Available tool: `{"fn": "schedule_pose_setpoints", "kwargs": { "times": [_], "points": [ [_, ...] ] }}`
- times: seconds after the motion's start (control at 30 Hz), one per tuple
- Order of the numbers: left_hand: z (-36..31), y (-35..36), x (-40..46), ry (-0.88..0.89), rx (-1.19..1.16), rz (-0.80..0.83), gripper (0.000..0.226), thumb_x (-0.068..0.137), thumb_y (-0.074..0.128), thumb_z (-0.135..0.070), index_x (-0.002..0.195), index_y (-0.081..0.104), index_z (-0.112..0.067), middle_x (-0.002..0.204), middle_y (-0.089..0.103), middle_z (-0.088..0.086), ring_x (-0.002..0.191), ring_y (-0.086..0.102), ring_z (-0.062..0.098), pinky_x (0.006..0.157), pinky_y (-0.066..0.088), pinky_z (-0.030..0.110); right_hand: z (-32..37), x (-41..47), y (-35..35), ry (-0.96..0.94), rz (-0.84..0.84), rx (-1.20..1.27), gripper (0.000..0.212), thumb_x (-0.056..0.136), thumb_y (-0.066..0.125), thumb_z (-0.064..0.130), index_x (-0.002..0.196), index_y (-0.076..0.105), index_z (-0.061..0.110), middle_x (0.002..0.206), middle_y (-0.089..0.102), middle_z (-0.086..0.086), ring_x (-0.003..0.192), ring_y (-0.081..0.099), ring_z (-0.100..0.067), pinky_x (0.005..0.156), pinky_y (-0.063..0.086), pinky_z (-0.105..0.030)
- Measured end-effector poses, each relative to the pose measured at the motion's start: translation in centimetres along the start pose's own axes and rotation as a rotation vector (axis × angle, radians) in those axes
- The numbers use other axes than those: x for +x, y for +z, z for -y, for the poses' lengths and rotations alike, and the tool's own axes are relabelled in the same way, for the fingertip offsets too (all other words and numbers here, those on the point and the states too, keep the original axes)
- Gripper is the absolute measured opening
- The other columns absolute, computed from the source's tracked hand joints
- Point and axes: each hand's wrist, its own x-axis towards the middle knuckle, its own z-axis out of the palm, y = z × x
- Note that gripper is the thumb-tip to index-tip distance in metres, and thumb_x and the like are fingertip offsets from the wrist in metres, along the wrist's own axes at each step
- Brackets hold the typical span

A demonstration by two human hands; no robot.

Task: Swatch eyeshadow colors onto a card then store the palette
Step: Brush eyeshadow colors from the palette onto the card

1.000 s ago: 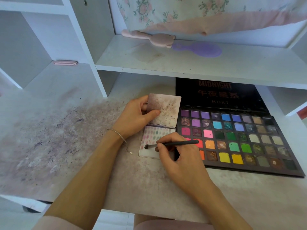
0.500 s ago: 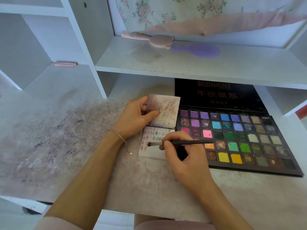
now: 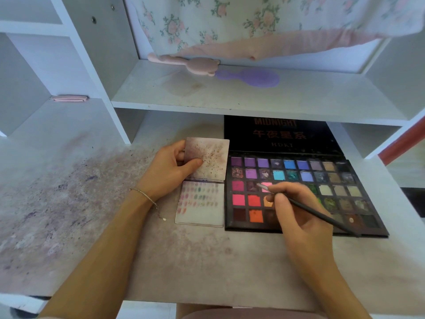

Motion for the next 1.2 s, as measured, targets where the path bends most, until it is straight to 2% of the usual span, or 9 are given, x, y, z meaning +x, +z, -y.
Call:
{"fn": "schedule_pose_setpoints", "kwargs": {
  "times": [0.13,0.23,0.33,0.4,0.53,0.63,0.77,1.07,1.2],
  "points": [
    [-0.1,0.1,-0.1,0.012,0.020,-0.013,0.029,0.085,0.060,-0.004,0.094,0.057,-0.031,0.072,0.068,-0.026,0.076,0.067,-0.003,0.061,0.049,0.008,-0.8,-0.6,-2.4,0.040,-0.006,-0.098,0.018,0.082,0.052,0.011,0.081,0.058,0.028,0.086,0.063,0.012,0.076,0.060,-0.004,0.061,0.048,-0.009],
    [-0.2,0.2,-0.1,0.009,0.019,-0.034,0.030,0.084,0.060,-0.001,0.094,0.058,-0.029,0.072,0.068,-0.023,0.075,0.067,-0.003,0.061,0.048,0.007,-1.2,-0.8,-3.4,0.054,0.005,-0.164,0.035,0.082,0.057,-0.007,0.082,0.056,0.028,0.090,0.063,0.016,0.080,0.060,0.001,0.064,0.046,-0.005],
    [-0.3,0.2,-0.1,0.002,0.030,-0.041,0.029,0.084,0.060,-0.002,0.094,0.058,-0.029,0.076,0.068,-0.020,0.074,0.067,-0.003,0.060,0.048,0.007,-1.4,-0.9,-3.6,0.038,0.007,-0.188,0.025,0.081,0.057,0.005,0.081,0.058,0.030,0.077,0.065,0.011,0.083,0.058,0.006,0.065,0.044,-0.002],
    [-0.4,0.3,-0.1,-0.002,0.033,-0.046,0.029,0.084,0.060,-0.003,0.095,0.058,-0.029,0.080,0.067,-0.018,0.074,0.067,-0.003,0.059,0.048,0.007,-1.4,-0.9,-3.6,0.047,0.001,-0.196,0.020,0.076,0.051,0.012,0.079,0.057,0.031,0.079,0.061,0.013,0.084,0.057,0.009,0.065,0.044,-0.001],
    [-0.3,0.3,0.0,-0.006,0.041,-0.058,0.030,0.083,0.061,-0.003,0.095,0.058,-0.030,0.083,0.068,-0.016,0.077,0.067,-0.003,0.061,0.049,0.008,-1.5,-0.7,-3.4,0.050,0.013,-0.221,0.020,0.077,0.046,0.013,0.075,0.053,0.032,0.071,0.058,0.012,0.075,0.056,0.008,0.058,0.042,-0.001],
    [-0.2,0.3,0.0,-0.006,0.069,-0.059,0.030,0.083,0.062,-0.006,0.095,0.058,-0.032,0.084,0.067,-0.018,0.078,0.066,-0.003,0.064,0.050,0.009,-1.6,-0.6,-3.3,0.020,0.042,-0.240,0.014,0.078,0.049,0.021,0.076,0.051,0.035,0.073,0.058,0.014,0.078,0.056,0.009,0.059,0.040,0.001],
    [-0.1,0.2,0.1,-0.002,0.089,-0.070,0.029,0.083,0.062,-0.006,0.095,0.058,-0.031,0.084,0.068,-0.017,0.078,0.067,-0.003,0.064,0.051,0.009,-1.9,-0.7,-3.3,0.006,0.102,-0.286,0.010,0.076,0.039,0.037,0.076,0.050,0.038,0.075,0.057,0.016,0.080,0.057,0.004,0.062,0.039,0.000],
    [-0.3,0.3,0.1,-0.007,0.099,-0.068,0.027,0.083,0.062,-0.007,0.098,0.058,-0.029,0.087,0.067,-0.015,0.078,0.066,-0.004,0.064,0.050,0.008,-2.0,-0.7,-3.3,0.010,0.102,-0.291,0.010,0.076,0.040,0.037,0.075,0.050,0.038,0.075,0.058,0.016,0.083,0.057,0.004,0.062,0.040,0.000],
    [-0.3,0.4,0.1,0.001,0.107,-0.073,0.028,0.082,0.062,-0.005,0.095,0.058,-0.030,0.078,0.068,-0.021,0.075,0.066,-0.003,0.062,0.049,0.007,-1.8,-0.5,-3.4,0.006,0.039,-0.269,0.009,0.077,0.044,0.031,0.075,0.050,0.037,0.072,0.057,0.016,0.077,0.056,0.006,0.059,0.039,0.000]
  ]
}}
